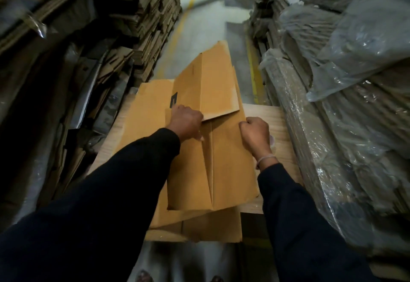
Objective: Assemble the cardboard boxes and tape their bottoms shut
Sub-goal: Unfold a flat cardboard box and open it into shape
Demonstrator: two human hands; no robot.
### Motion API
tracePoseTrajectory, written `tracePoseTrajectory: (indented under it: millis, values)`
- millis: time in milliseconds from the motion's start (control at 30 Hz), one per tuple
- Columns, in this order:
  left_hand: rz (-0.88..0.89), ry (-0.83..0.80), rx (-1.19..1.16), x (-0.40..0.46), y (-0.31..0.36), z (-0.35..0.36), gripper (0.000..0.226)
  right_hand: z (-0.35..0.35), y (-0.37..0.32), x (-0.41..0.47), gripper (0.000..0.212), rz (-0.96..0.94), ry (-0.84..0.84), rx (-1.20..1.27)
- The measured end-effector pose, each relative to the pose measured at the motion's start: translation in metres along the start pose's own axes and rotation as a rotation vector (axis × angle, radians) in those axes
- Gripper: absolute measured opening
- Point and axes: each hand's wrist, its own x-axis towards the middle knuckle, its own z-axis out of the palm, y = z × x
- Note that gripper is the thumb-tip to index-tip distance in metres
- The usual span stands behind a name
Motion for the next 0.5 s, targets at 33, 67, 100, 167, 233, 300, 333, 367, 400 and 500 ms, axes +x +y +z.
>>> tracePoseTrajectory:
  millis: [33,67,100,167,233,300,333,367,400,500]
  values:
    - [-0.053,-0.009,0.012,-0.006,-0.006,-0.014,0.067,-0.006,-0.007,0.003,0.025,-0.007,0.014,-0.008]
    - [-0.104,-0.021,0.02,-0.011,-0.013,-0.024,0.066,-0.011,-0.012,0.005,0.024,-0.015,0.026,-0.011]
    - [-0.146,-0.04,0.018,-0.016,-0.018,-0.032,0.067,-0.015,-0.016,0.007,0.025,-0.022,0.035,-0.012]
    - [-0.192,-0.096,0.006,-0.022,-0.023,-0.043,0.074,-0.02,-0.026,0.008,0.024,-0.037,0.045,-0.015]
    - [-0.202,-0.148,0.024,-0.028,-0.023,-0.051,0.092,-0.02,-0.037,0.008,0.021,-0.049,0.046,-0.033]
    - [-0.199,-0.183,0.052,-0.031,-0.022,-0.057,0.106,-0.019,-0.045,0.006,0.024,-0.061,0.045,-0.078]
    - [-0.194,-0.189,0.063,-0.033,-0.024,-0.059,0.11,-0.019,-0.048,0.006,0.027,-0.063,0.044,-0.09]
    - [-0.186,-0.189,0.067,-0.034,-0.027,-0.062,0.11,-0.02,-0.051,0.006,0.028,-0.065,0.043,-0.094]
    - [-0.181,-0.188,0.062,-0.037,-0.032,-0.066,0.109,-0.023,-0.055,0.007,0.026,-0.066,0.037,-0.096]
    - [-0.165,-0.173,0.06,-0.05,-0.052,-0.089,0.102,-0.039,-0.068,0.015,0.02,-0.06,0.043,-0.087]
